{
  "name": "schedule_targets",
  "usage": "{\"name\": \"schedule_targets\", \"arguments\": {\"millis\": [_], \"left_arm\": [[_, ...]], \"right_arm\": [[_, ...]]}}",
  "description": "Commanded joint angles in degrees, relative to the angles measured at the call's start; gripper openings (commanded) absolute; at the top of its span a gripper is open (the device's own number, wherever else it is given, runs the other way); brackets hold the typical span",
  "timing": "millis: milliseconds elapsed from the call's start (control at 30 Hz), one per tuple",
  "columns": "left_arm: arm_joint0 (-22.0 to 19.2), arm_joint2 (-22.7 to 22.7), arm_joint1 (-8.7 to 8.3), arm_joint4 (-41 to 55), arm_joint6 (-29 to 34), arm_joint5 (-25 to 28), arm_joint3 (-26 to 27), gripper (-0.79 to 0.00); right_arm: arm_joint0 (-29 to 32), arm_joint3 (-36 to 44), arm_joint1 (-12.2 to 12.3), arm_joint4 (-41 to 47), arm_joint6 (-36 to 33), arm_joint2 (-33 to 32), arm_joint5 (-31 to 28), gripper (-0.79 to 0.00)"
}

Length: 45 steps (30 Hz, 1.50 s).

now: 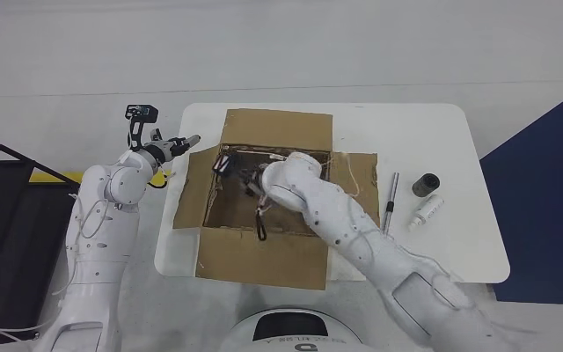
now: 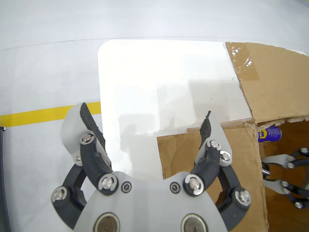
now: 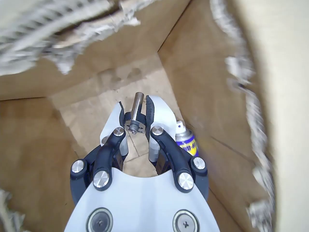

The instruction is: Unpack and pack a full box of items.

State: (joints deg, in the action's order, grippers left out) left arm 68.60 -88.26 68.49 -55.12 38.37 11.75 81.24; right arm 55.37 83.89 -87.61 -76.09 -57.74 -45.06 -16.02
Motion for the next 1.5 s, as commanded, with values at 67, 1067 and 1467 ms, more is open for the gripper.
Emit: {"name": "schedule_targets", "arguments": {"millis": [67,1067,1467], "left_arm": [[0.0,0.0,0.0,0.0,0.0,0.0,0.0,0.0],[0.0,0.0,0.0,0.0,0.0,0.0,0.0,0.0],[0.0,0.0,0.0,0.0,0.0,0.0,0.0,0.0]], "right_arm": [[11.64,18.06,3.1,-5.26,1.59,-7.05,-1.59,-0.785],[39.72,50.76,7.99,7.12,20.38,-35.67,-5.07,-0.785],[48.9,50.76,9.04,10.71,28.17,-53.75,0.35,-0.785]]}}
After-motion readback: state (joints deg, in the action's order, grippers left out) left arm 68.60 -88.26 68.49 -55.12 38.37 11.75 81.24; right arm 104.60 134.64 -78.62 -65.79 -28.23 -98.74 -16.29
